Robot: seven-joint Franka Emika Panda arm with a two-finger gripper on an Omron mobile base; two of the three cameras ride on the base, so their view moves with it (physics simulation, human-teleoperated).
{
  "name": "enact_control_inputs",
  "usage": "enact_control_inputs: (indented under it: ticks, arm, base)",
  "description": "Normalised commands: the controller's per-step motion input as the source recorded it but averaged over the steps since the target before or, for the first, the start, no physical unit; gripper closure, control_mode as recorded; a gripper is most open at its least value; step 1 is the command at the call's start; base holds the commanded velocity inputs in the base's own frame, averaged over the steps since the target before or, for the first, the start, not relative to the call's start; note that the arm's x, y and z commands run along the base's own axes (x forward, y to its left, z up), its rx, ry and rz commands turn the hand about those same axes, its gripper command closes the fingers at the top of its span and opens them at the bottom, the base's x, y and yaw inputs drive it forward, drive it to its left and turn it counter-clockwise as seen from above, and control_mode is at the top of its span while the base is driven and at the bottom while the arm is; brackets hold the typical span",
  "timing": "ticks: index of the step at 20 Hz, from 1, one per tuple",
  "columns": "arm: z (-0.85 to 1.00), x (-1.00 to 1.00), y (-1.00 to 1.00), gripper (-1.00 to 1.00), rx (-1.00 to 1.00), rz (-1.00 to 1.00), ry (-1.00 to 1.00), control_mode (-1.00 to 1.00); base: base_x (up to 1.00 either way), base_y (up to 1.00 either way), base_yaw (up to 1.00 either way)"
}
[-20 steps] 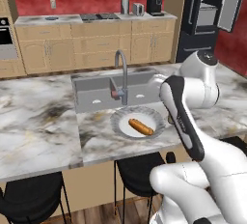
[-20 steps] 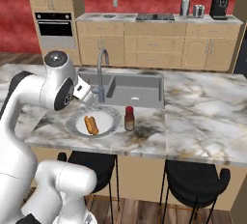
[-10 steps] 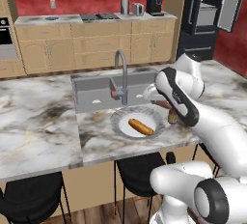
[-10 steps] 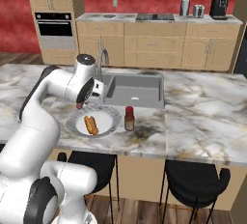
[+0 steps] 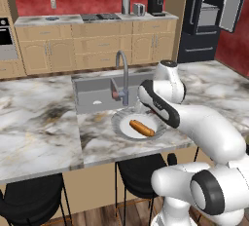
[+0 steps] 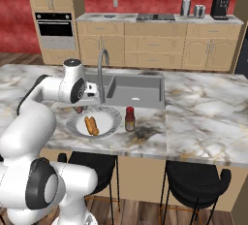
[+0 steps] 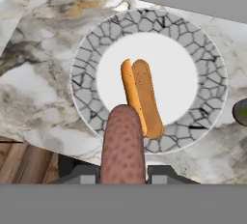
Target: Move the hot dog bun to the plate on the dining table and place the condiment next to that plate. Then navigate to the fridge and take the sausage and place it on the plate as well.
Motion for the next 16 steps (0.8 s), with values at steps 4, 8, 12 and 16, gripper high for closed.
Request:
enact_control_inputs:
  ticks: [4, 8, 12, 16]
  arm:
    - [-0.4, 0.16, -0.07, 1.0, -0.02, 0.03, 0.0, -1.0]
    - [-0.37, 0.27, -0.14, 1.0, 0.0, 0.04, 0.0, -1.0]
    - [-0.34, 0.29, -0.21, 1.0, 0.0, 0.08, -0.02, -1.0]
    - [-0.3, 0.22, -0.21, 1.0, 0.0, 0.05, -0.02, -1.0]
  base:
    - [0.0, 0.0, 0.0]
    - [0.0, 0.0, 0.0]
    - [0.0, 0.0, 0.0]
    - [0.0, 0.0, 0.0]
